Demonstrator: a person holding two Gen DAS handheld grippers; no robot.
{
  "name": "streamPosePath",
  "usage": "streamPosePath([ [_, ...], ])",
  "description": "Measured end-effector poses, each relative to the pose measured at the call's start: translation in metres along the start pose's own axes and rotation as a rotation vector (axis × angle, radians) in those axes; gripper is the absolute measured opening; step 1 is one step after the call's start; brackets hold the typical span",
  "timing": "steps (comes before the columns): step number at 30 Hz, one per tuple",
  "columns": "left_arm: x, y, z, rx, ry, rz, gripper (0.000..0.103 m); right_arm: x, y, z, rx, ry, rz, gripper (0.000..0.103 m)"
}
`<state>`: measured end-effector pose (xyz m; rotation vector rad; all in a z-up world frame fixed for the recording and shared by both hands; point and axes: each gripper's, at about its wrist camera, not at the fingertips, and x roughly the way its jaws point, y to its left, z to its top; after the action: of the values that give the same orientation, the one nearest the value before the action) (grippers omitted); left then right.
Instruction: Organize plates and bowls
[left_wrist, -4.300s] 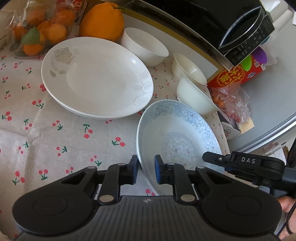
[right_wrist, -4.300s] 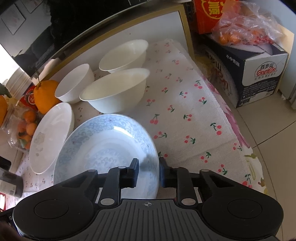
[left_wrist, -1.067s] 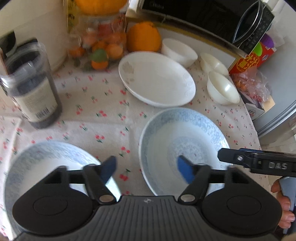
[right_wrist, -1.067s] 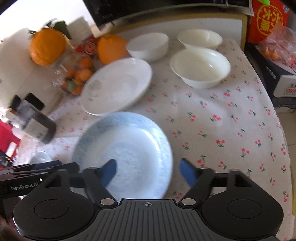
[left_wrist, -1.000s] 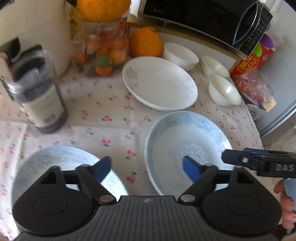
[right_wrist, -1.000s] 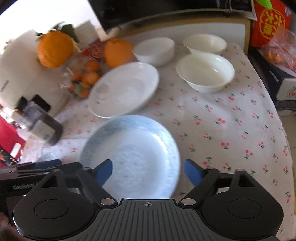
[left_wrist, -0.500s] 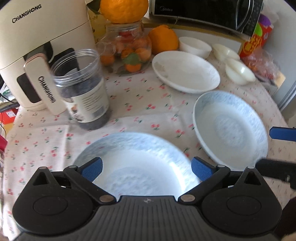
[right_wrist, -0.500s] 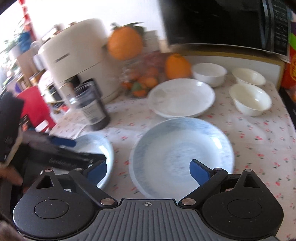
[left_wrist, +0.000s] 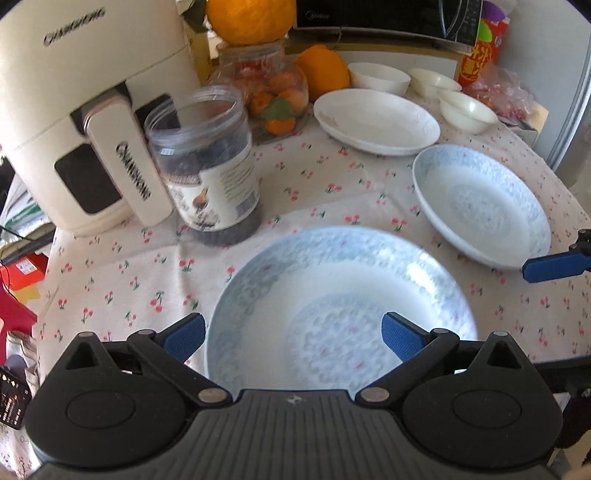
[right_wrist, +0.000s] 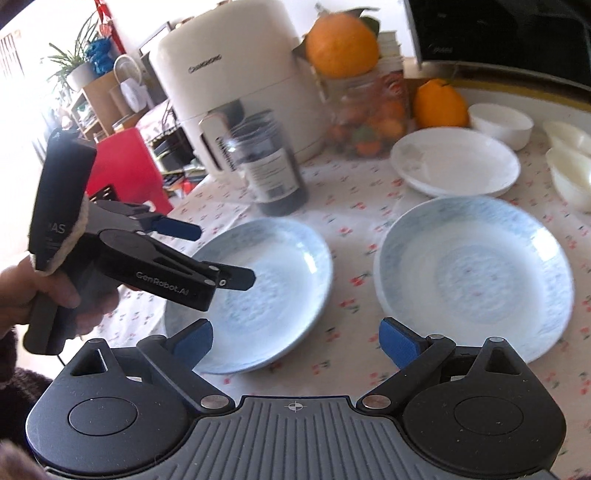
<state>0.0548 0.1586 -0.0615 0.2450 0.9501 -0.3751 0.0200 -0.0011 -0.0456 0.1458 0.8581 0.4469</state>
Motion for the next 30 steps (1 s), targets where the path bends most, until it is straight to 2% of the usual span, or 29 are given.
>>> streamPosePath([
  [6,0.004,0.016,-0.006,-0.054,0.027,-0.031,0.096,0.019,0.015,-0.007,-0.011,0.047,0.006,0.098],
  [11,0.005,0.025,-0.009,-0.096,0.047,-0.054,0.083,0.032,0.018,-0.011,0.008,0.078,0.008,0.098],
  [21,0.008,0.03,-0.012,-0.111,0.073,-0.064,0.065,0.046,0.016,-0.007,0.056,0.096,-0.015,0.097],
  [27,0.01,0.034,-0.013,-0.135,0.087,-0.062,0.057,0.052,0.017,-0.007,0.068,0.105,-0.039,0.089],
  [30,0.01,0.038,-0.013,-0.153,0.091,-0.068,0.052,0.053,0.016,-0.006,0.07,0.109,-0.043,0.077],
])
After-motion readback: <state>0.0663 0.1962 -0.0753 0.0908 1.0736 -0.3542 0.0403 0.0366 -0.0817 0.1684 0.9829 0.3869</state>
